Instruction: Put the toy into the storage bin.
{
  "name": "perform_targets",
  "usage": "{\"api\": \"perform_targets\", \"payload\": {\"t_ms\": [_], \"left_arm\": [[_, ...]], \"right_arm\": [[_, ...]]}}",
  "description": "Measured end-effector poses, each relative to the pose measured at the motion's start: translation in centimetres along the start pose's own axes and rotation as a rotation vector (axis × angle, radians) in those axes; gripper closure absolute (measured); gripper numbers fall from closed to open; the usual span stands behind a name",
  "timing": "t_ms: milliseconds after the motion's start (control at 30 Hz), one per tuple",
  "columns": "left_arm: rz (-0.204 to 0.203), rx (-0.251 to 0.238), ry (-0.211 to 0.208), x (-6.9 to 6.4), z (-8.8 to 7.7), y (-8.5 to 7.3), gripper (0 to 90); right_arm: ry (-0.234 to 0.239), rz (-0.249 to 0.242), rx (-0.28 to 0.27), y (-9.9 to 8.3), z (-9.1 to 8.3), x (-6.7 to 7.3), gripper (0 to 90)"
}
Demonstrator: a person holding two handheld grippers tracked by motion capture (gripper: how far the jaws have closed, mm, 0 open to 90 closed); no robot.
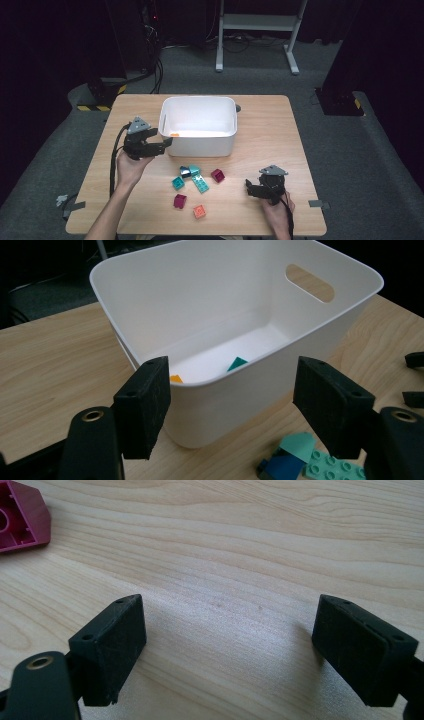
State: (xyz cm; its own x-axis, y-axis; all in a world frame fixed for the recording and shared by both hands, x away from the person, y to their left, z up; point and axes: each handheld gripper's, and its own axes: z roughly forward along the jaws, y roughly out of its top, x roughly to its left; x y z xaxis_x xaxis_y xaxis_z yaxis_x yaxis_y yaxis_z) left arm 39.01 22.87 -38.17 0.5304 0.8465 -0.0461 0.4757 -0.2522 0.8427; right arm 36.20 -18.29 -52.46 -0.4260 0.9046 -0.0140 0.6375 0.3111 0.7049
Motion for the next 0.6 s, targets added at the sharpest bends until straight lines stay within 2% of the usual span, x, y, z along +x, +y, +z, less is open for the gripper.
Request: {"api": "perform_targets", "payload": {"t_ms": [300,600], "left_arm": [[0.024,0.028,-0.003,-0.9,-0.6,-2.3,30.7],[0.005,0.062,-0.055,-1.7,0.1,-5.5,30.6]], "right_arm": [[0.000,0.000,0.000,0.0,0.0,0.0,13.7],[0.000,0.000,0.000,0.0,0.0,0.0,13.7]]}}
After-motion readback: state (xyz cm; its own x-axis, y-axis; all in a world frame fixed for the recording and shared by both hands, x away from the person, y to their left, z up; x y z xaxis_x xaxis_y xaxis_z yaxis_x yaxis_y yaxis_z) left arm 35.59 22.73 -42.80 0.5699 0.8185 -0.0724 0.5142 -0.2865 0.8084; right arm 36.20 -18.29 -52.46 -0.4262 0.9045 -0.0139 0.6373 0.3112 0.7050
